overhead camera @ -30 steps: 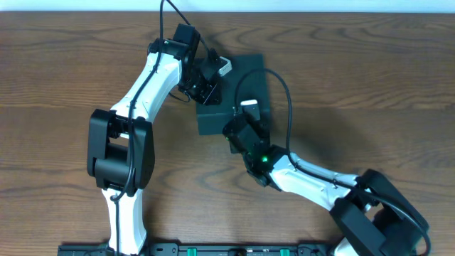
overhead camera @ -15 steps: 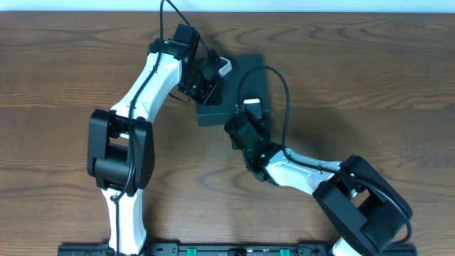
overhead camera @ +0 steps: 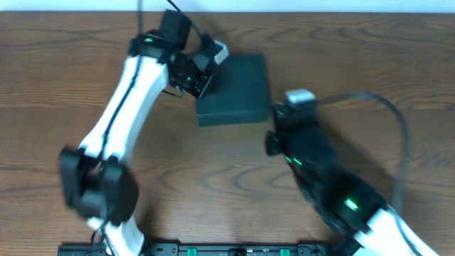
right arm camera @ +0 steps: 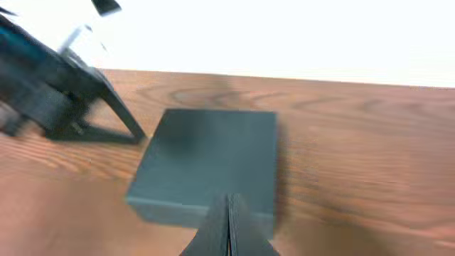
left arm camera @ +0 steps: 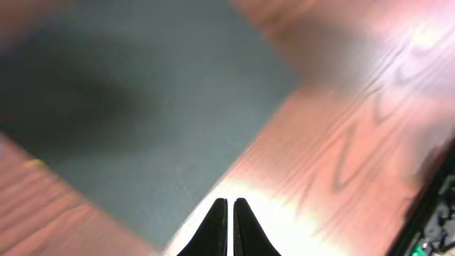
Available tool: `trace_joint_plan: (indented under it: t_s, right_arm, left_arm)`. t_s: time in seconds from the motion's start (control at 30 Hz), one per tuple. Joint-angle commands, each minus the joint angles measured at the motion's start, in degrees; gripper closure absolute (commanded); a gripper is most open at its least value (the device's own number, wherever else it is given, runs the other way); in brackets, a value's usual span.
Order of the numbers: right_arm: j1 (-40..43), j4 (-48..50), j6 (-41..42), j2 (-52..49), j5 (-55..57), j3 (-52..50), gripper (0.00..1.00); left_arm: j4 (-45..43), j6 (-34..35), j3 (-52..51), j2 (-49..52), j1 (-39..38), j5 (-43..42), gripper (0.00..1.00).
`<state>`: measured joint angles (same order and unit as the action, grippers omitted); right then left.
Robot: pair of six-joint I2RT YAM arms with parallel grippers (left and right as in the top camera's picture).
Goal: Pack container
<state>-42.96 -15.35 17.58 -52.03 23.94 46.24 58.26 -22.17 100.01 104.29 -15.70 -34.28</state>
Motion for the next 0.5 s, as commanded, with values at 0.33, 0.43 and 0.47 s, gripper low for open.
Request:
trace_joint_plan:
  t_s: [0.33, 0.43, 0.47]
  right_arm:
    - [0.13, -15.39, 4.11, 21.51, -11.96, -0.15, 0.13]
    - [0.13, -15.63, 8.20, 21.44, -17.22, -0.17, 0.01]
    - [0.13, -15.91, 9.33, 21.22, -18.67, -0.17, 0.01]
  left_arm:
    - [9.33, 4.63, 0.98, -27.89, 0.24, -2.78, 0.94]
    - [13.57, 4.66, 0.98, -30.62, 0.26, -2.75, 0.05]
    - [14.91, 4.68, 0.98, -31.23, 0.26, -2.80, 0.05]
